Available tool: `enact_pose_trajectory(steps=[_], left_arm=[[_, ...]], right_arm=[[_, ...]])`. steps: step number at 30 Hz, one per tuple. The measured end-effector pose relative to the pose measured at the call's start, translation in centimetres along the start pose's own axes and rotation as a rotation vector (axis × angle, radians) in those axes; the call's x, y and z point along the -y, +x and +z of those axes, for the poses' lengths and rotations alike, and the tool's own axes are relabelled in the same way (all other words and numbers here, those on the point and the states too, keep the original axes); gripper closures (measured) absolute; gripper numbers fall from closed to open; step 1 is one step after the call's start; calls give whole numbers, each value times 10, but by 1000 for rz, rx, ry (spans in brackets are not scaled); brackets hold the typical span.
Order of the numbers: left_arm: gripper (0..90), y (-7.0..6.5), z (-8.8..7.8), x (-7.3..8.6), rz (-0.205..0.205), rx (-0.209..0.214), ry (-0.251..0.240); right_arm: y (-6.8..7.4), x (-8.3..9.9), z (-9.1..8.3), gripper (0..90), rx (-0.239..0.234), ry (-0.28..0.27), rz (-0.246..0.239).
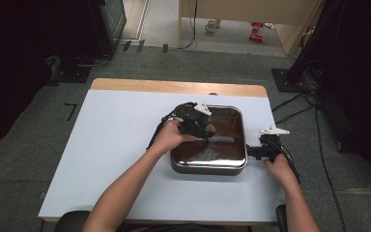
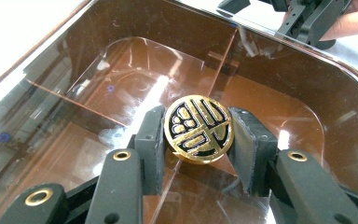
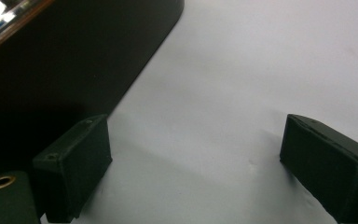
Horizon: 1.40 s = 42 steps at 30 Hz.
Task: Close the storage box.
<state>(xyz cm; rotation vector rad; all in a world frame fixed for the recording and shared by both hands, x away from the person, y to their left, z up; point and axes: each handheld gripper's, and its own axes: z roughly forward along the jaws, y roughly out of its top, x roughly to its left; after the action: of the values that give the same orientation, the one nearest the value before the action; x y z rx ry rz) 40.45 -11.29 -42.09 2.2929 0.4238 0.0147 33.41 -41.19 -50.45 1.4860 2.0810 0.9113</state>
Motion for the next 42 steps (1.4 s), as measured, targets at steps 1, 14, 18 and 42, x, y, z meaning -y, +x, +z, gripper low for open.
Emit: enact_pose_trajectory(steps=[1, 14, 18, 42], left_arm=[[595, 0, 0, 0, -4, -2, 2], [552, -2, 1, 1, 0, -23, -5], [476, -3, -2, 0, 5, -29, 2], [275, -5, -64, 16, -144, -53, -130]], right_arm=[[0, 0, 0, 82, 0, 0, 0], [0, 0, 0, 82, 0, 1, -1], [0, 0, 0, 82, 0, 1, 1], [0, 0, 0, 82, 0, 1, 2]])
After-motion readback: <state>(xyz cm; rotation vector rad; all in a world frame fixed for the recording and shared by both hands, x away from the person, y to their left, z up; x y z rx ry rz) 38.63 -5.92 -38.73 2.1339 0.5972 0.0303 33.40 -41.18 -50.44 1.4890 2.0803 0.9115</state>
